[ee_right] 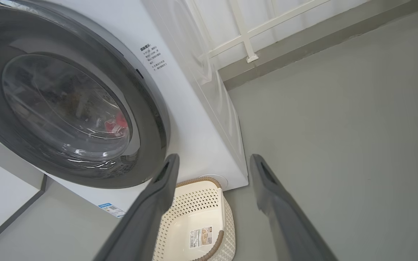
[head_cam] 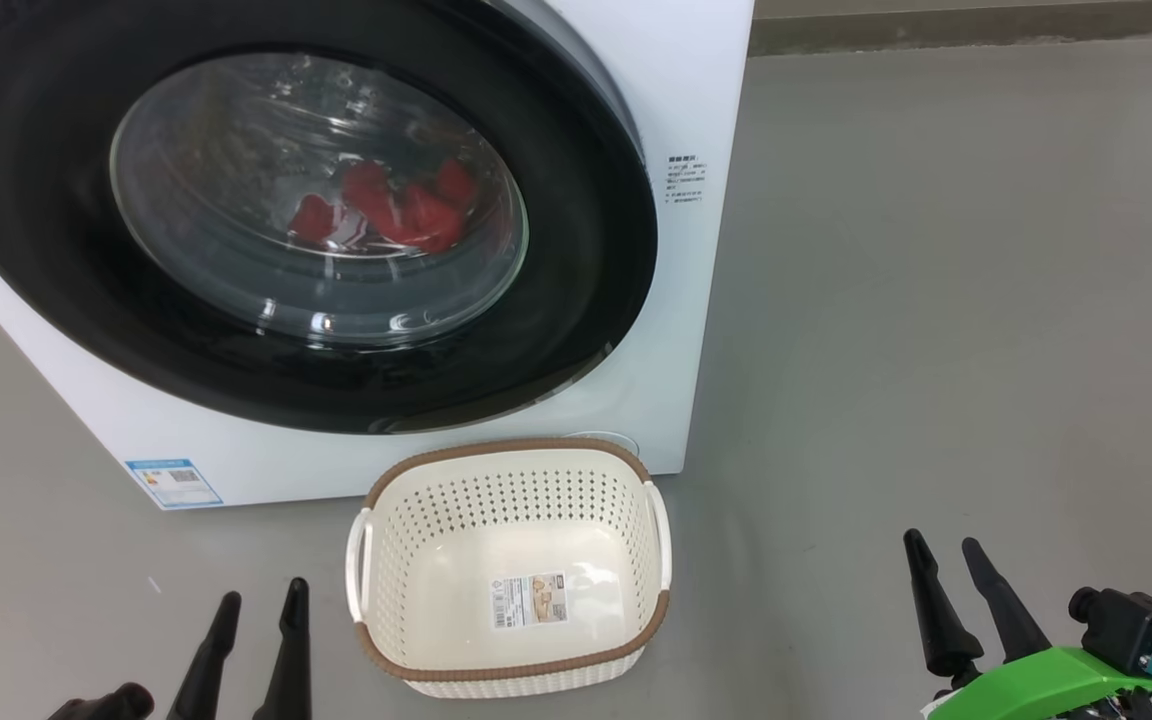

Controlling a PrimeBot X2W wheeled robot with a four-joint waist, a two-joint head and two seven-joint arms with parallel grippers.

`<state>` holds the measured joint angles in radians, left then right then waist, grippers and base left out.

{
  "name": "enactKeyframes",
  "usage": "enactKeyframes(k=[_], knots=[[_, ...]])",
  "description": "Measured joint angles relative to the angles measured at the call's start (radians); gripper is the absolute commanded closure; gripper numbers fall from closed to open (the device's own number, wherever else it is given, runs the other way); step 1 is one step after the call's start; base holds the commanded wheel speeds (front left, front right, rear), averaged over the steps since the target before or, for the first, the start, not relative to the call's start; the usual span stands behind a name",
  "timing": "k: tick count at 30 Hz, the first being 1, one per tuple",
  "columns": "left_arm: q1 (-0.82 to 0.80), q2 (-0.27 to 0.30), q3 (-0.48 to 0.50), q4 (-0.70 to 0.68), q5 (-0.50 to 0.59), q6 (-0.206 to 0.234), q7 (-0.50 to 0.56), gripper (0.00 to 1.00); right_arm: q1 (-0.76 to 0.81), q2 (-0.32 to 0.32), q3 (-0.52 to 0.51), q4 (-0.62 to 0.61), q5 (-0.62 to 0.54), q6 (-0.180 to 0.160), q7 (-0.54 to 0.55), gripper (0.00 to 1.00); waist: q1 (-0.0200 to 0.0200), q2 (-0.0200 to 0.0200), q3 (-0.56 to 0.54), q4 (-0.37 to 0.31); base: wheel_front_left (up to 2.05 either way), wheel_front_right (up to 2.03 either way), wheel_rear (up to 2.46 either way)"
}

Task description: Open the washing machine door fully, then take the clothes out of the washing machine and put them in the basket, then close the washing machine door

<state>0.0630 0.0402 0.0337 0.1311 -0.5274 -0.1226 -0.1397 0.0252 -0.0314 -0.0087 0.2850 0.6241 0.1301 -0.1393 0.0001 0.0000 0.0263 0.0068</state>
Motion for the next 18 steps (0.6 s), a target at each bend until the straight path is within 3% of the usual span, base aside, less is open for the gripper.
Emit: enactKeyframes(k=[18], knots=[[0.006,0.005,-0.004,-0.013,0.200,-0.001,-0.051,0.00,0.016,-0.001,-0.030,-0.011,-0.162,0.000,-0.051,0.00,0.0000,0.0000,0.006,-0.004,0.00,0.00,0.00]])
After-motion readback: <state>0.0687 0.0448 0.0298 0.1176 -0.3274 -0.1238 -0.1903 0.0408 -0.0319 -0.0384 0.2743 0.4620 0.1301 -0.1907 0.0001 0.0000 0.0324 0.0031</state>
